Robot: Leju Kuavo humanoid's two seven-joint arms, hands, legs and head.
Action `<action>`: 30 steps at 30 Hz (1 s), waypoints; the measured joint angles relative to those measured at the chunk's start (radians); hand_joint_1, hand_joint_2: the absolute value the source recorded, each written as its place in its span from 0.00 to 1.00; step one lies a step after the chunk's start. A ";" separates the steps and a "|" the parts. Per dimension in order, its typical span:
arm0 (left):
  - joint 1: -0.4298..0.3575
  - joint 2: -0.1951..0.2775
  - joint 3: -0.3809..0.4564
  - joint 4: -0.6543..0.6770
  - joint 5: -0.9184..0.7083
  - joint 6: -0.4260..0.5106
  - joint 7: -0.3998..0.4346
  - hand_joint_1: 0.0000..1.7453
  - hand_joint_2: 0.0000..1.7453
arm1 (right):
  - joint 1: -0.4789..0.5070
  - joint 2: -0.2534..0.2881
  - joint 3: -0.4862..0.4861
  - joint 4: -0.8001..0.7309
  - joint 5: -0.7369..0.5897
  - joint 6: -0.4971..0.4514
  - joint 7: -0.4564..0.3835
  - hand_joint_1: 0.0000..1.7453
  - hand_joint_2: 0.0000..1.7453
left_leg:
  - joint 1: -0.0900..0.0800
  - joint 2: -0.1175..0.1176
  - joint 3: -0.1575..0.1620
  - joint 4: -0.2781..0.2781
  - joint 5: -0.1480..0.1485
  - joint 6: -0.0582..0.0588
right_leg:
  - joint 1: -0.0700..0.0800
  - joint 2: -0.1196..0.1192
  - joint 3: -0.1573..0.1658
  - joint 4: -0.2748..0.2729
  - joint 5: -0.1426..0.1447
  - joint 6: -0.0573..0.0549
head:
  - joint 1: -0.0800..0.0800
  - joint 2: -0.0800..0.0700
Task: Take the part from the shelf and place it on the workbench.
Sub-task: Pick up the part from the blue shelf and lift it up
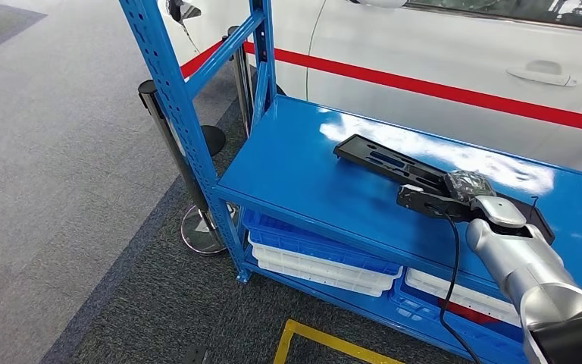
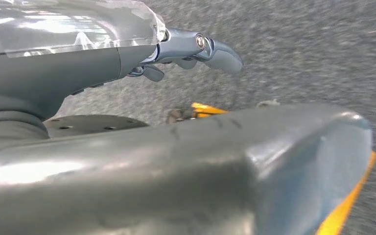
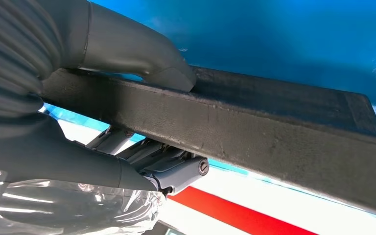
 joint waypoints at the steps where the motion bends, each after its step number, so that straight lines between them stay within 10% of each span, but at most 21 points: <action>1: -0.002 0.000 -0.002 0.000 0.000 0.001 -0.010 0.00 0.00 | -0.001 0.000 0.000 0.000 0.004 -0.001 -0.001 1.00 1.00 | 0.000 0.000 0.000 0.000 0.000 0.000 | 0.000 0.000 0.000 0.000 0.000 0.000 | 0.000 0.000; 30: -0.019 0.004 -0.017 0.000 -0.004 -0.008 -0.037 0.00 0.00 | -0.186 0.021 0.002 -0.022 0.042 0.046 -0.033 1.00 1.00 | 0.000 0.000 -0.001 0.000 0.000 0.000 | -0.001 -0.001 0.000 0.000 0.000 0.002 | 0.000 0.000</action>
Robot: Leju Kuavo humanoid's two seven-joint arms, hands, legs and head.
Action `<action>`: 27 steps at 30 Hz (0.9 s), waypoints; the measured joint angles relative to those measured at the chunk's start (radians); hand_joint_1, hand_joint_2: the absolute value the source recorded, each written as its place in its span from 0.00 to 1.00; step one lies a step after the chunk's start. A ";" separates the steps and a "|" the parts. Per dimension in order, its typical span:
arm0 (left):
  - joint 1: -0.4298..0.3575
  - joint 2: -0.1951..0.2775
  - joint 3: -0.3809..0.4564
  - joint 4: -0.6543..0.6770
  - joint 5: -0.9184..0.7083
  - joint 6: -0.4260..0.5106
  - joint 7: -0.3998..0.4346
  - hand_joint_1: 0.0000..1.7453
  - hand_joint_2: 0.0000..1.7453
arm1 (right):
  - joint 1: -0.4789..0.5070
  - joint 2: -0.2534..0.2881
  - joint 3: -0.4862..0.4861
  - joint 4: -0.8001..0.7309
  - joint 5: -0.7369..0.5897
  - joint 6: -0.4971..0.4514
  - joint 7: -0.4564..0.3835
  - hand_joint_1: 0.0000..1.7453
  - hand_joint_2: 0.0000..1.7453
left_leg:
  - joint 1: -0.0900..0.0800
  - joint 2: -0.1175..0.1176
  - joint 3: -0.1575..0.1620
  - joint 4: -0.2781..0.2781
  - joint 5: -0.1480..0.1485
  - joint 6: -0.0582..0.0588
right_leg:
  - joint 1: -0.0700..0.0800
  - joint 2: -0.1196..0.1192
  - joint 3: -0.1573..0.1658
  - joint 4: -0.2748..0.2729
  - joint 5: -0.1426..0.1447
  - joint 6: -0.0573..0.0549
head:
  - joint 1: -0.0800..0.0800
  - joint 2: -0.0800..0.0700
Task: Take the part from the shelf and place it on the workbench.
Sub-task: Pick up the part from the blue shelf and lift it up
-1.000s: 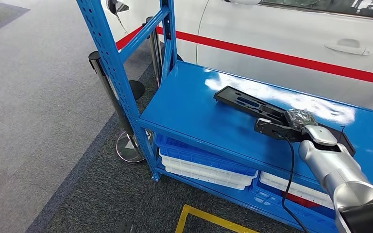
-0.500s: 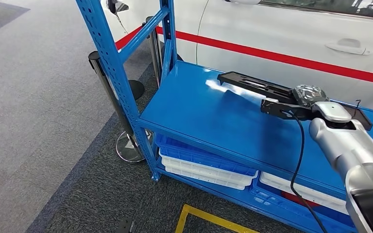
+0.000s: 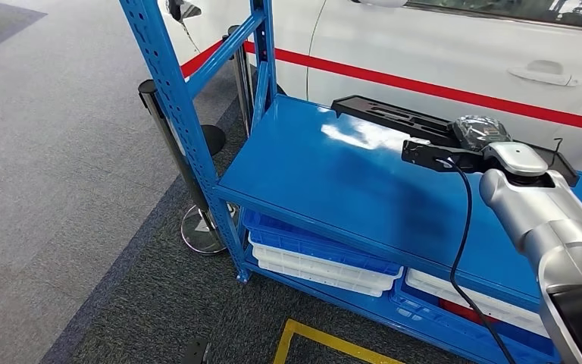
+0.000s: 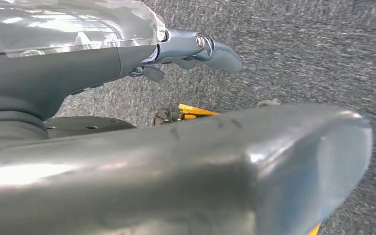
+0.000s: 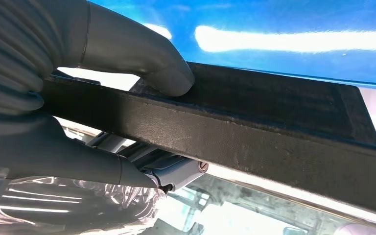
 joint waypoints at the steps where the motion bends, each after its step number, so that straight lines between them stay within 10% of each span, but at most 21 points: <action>1: 0.000 0.000 -0.002 0.000 -0.005 0.000 -0.003 0.00 0.00 | 0.001 0.001 0.000 0.000 0.000 0.000 0.000 1.00 1.00 | 0.000 0.000 0.000 0.000 0.000 0.000 | 0.000 0.000 0.000 0.000 0.000 0.000 | 0.000 0.000; 2: 0.000 0.000 -0.003 0.000 -0.009 0.000 -0.006 0.00 0.00 | 0.001 0.002 0.000 0.000 0.000 0.000 0.000 1.00 1.00 | 0.000 0.000 0.000 0.000 0.000 0.000 | 0.000 0.000 0.000 0.000 0.000 0.000 | 0.000 0.000; 6: 0.000 0.000 -0.011 0.000 -0.026 0.001 -0.015 0.00 1.00 | 0.005 0.004 0.000 0.000 0.002 0.000 0.000 1.00 1.00 | 0.000 0.000 0.000 0.000 0.000 0.000 | 0.000 0.000 0.000 0.000 0.000 0.000 | 0.000 0.000; 27: -0.002 0.000 -0.070 0.000 -0.065 0.008 0.070 0.00 1.00 | 0.020 0.004 0.000 0.000 0.005 0.000 0.000 1.00 1.00 | 0.000 0.000 0.000 0.000 0.000 0.000 | 0.000 0.000 0.000 0.000 0.000 0.000 | 0.000 0.000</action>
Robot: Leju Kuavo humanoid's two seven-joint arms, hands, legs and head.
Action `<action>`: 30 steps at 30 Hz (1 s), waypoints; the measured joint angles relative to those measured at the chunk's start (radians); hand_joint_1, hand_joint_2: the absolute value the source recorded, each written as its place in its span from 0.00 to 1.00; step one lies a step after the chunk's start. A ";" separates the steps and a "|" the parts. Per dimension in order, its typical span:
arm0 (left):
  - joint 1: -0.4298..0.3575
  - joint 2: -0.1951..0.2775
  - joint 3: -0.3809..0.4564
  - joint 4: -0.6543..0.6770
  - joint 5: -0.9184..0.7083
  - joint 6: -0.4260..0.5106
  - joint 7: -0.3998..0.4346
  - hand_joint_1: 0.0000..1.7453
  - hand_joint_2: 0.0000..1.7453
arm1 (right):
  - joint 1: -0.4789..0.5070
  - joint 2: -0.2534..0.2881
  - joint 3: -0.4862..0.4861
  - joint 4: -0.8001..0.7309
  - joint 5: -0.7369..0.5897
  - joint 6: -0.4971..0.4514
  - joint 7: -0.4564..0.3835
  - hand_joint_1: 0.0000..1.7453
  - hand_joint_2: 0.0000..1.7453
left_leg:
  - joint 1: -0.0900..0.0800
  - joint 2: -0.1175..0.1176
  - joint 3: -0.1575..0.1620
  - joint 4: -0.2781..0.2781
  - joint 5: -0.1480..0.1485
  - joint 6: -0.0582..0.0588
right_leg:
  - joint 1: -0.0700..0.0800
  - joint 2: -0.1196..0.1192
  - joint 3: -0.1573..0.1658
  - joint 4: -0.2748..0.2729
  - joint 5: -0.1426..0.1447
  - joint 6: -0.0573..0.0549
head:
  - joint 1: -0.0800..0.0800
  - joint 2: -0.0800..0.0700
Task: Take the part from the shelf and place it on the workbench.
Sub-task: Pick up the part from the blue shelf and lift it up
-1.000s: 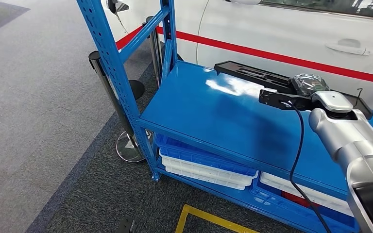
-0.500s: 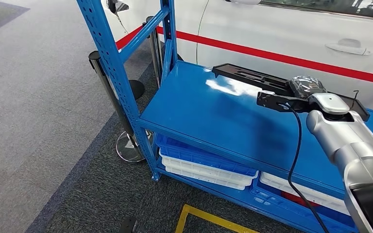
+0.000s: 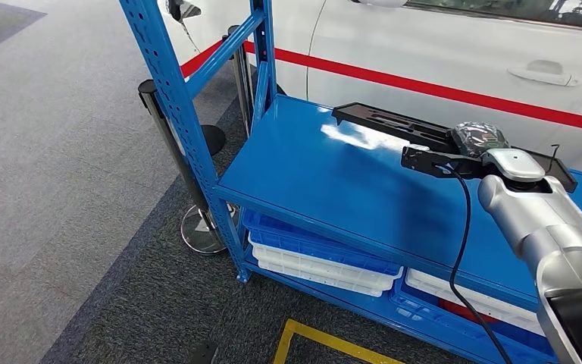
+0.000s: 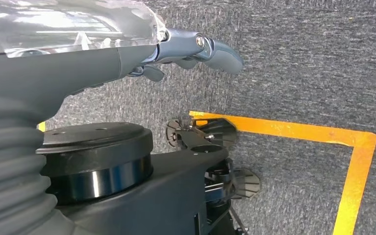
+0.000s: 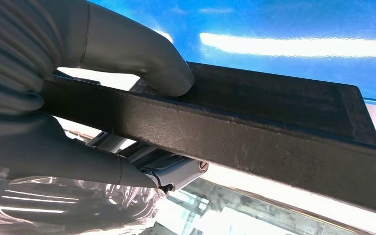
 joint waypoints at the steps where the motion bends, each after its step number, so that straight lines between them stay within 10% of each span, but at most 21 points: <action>1: 0.000 0.000 -0.001 0.000 0.001 -0.001 0.000 0.00 1.00 | 0.000 0.000 0.000 0.000 0.000 0.000 0.000 1.00 1.00 | 0.000 0.000 0.000 0.000 0.000 0.000 | 0.000 0.000 0.000 0.000 0.000 0.000 | 0.000 0.000; 30: -0.013 0.003 -0.059 0.000 -0.062 0.055 0.017 0.00 1.00 | 0.014 -0.001 0.000 0.000 0.002 0.000 0.009 1.00 1.00 | -0.003 0.000 -0.008 0.016 -0.004 0.010 | -0.001 0.000 0.000 -0.003 0.005 0.012 | 0.000 0.000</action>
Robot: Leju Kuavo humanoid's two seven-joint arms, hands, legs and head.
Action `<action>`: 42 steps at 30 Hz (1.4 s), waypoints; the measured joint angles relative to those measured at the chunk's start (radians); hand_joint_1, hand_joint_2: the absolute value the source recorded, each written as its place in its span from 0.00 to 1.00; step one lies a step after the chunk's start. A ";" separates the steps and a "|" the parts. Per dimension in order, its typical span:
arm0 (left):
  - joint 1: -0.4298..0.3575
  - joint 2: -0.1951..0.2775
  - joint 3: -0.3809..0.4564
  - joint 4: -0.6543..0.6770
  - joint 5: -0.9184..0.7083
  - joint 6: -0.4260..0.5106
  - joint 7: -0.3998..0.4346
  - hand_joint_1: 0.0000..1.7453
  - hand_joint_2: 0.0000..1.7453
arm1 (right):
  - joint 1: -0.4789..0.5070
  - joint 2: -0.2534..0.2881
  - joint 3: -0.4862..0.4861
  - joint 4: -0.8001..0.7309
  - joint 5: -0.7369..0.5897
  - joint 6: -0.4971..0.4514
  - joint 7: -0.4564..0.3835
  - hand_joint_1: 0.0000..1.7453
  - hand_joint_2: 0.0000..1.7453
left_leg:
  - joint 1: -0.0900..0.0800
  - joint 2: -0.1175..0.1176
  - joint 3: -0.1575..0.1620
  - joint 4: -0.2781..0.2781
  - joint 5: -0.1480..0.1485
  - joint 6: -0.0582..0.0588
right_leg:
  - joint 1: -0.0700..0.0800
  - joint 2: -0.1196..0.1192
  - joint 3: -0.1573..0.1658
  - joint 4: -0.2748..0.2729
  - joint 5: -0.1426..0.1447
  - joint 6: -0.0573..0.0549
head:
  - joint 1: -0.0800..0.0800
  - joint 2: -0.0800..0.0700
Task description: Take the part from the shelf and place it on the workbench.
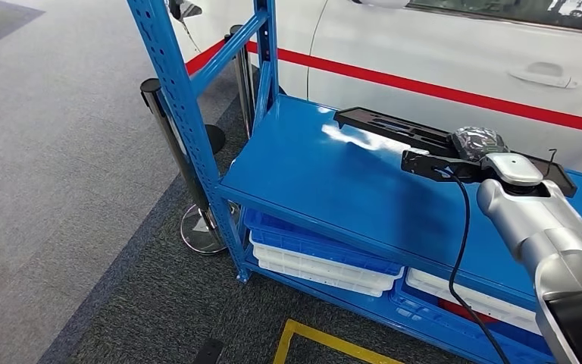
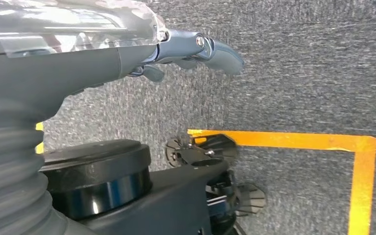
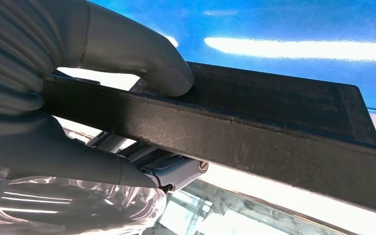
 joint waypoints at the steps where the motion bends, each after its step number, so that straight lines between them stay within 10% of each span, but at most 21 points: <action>1: 0.000 0.000 -0.004 0.000 -0.003 0.003 0.004 0.00 1.00 | -0.001 0.000 0.000 0.000 0.000 0.000 0.000 1.00 1.00 | 0.000 0.000 -0.001 -0.002 0.002 0.004 | 0.000 0.000 0.001 -0.003 0.002 0.004 | 0.000 0.000; 4: -0.002 -0.001 -0.014 0.000 -0.012 0.006 0.008 0.00 1.00 | -0.007 -0.004 0.000 -0.001 0.001 0.000 0.000 1.00 1.00 | 0.010 0.004 0.008 -0.026 0.023 0.021 | 0.002 0.001 -0.013 0.019 -0.014 0.015 | 0.000 0.000; 7: -0.003 -0.002 -0.022 0.000 -0.012 0.007 0.011 0.00 1.00 | -0.009 -0.009 0.000 0.000 0.001 0.000 0.000 1.00 1.00 | 0.011 0.008 0.010 -0.031 0.031 0.028 | -0.001 0.000 -0.099 0.189 -0.091 0.021 | 0.000 0.000; 9: -0.002 -0.002 -0.025 0.000 -0.013 0.007 0.013 0.00 1.00 | -0.003 -0.013 0.001 0.002 0.004 0.000 0.002 1.00 1.00 | 0.012 0.006 0.009 -0.026 0.026 0.027 | -0.006 0.000 -0.147 0.267 -0.092 0.027 | 0.000 0.000; 13: -0.003 -0.003 -0.030 0.000 -0.015 0.008 0.018 0.00 1.00 | -0.015 -0.019 0.001 0.003 0.013 0.001 0.003 1.00 1.00 | 0.015 0.001 0.002 0.010 -0.008 0.009 | -0.013 -0.002 -0.087 0.098 0.029 0.030 | 0.000 0.000; 19: -0.006 -0.006 -0.046 0.000 -0.017 0.008 0.027 0.00 1.00 | -0.050 -0.026 0.002 -0.001 0.020 0.009 0.007 1.00 1.00 | 0.014 0.000 -0.027 0.060 -0.048 -0.023 | -0.009 0.001 -0.071 0.049 0.014 -0.009 | 0.000 0.000; 24: -0.009 -0.006 -0.050 0.000 -0.014 0.010 0.032 0.00 1.00 | -0.082 -0.027 0.002 -0.003 0.025 0.031 0.008 1.00 1.00 | 0.021 0.001 -0.143 0.312 -0.158 -0.041 | -0.007 0.000 -0.075 0.045 0.020 -0.024 | 0.000 0.000; 30: -0.011 -0.004 -0.050 0.000 -0.018 0.009 0.029 0.00 1.00 | -0.112 -0.028 0.003 -0.004 0.027 0.051 0.009 1.00 1.00 | 0.010 0.000 -0.021 0.049 -0.014 -0.013 | -0.003 -0.001 -0.082 0.040 0.046 -0.008 | 0.000 0.000; 34: -0.012 -0.004 -0.051 0.000 -0.029 0.007 0.025 0.00 1.00 | -0.116 -0.044 0.003 -0.003 0.027 0.052 0.006 1.00 1.00 | 0.008 0.001 -0.038 0.021 0.025 0.008 | -0.007 -0.001 -0.093 0.028 0.059 0.018 | 0.000 0.000; 39: -0.017 -0.008 -0.055 0.000 -0.031 0.006 0.024 0.00 1.00 | -0.106 -0.062 0.003 -0.003 0.026 0.049 0.002 1.00 1.00 | 0.011 0.005 -0.097 0.012 0.082 0.027 | -0.007 -0.001 -0.160 0.279 -0.118 0.029 | 0.000 0.000; 42: -0.017 -0.008 -0.062 0.000 -0.032 0.005 0.024 0.00 1.00 | -0.099 -0.064 0.004 -0.003 0.026 0.049 0.002 1.00 1.00 | 0.011 0.005 -0.138 0.026 0.103 0.022 | -0.008 -0.001 -0.094 0.247 -0.059 0.030 | 0.000 0.000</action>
